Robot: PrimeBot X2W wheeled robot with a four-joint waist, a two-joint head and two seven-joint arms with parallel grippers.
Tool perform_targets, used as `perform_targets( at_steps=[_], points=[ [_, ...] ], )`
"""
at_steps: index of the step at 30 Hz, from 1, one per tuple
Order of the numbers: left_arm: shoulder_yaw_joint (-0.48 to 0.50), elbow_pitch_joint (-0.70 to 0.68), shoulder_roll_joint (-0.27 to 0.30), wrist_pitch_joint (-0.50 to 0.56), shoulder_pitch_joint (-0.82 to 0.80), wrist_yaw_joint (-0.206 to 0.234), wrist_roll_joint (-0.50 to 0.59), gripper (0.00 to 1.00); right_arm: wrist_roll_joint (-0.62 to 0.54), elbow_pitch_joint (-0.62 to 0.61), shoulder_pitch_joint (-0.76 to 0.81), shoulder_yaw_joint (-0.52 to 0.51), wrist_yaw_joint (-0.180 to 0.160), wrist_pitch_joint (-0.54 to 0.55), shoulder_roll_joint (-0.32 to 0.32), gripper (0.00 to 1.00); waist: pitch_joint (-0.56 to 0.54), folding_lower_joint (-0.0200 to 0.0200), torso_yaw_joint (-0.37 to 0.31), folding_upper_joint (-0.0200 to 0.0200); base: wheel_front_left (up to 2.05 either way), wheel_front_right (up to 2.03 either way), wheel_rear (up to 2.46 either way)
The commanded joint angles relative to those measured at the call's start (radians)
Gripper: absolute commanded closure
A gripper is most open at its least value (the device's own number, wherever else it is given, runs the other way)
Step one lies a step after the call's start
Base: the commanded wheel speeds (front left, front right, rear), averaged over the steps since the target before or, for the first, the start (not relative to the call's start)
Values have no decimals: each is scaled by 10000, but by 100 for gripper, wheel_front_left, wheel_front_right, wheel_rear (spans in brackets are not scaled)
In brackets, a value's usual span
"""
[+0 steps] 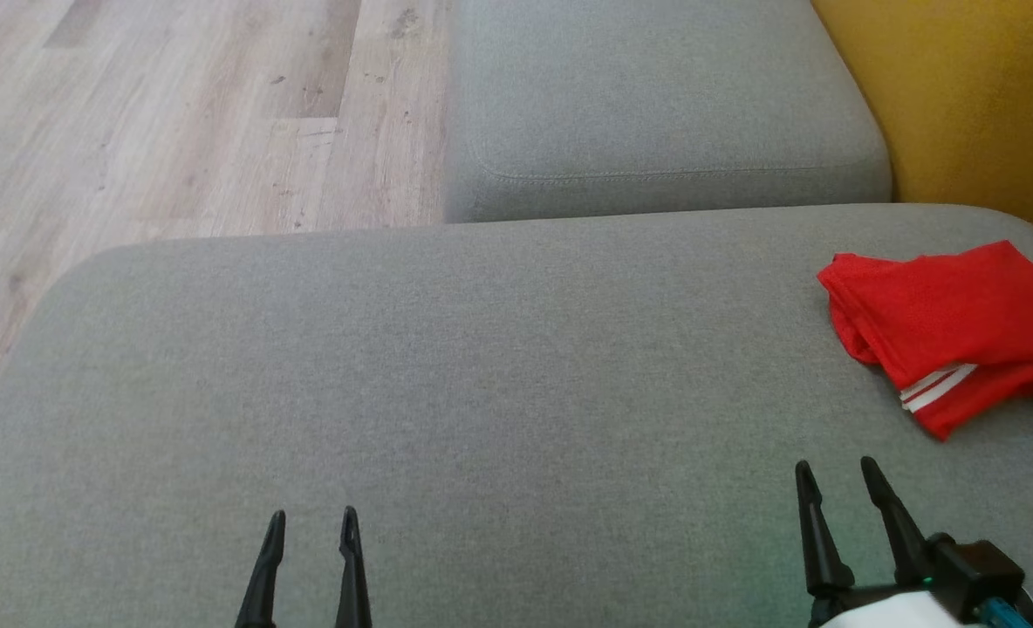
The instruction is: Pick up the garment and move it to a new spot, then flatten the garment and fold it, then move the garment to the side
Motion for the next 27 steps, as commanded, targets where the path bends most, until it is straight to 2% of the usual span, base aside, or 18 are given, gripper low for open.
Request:
perform_targets(
  at_steps=[1, 2, 3, 5, 27],
  points=[
    [378, -286, -51, -95, -373, -2, 121, 0, -49, -372, -234, 186, -9, -108, -64, 0, -2, 0, 0, -1, 0, 0, 0],
    [382, -322, -51, -95, -382, -10, 131, 0, -55, -373, -237, 181, -9, -108, -60, 0, -5, 0, -5, -1, 0, 0, 0],
    [-15, 92, -4, 21, 7, -4, 59, 100, 12, 114, 0, 0, -2, 4, 4, 100, -7, 0, -9, -1, 0, 0, 0],
    [-28, 453, -6, 48, 75, -4, 40, 100, 22, 471, 45, 15, 0, 14, 10, 100, -5, 0, -11, -1, 0, 0, 0],
    [419, 693, 142, 515, -564, -460, -2647, 100, 2619, 452, -461, -203, -2, 584, -60, 100, 221, 0, -96, -1, 0, 0, 0]
  ],
)
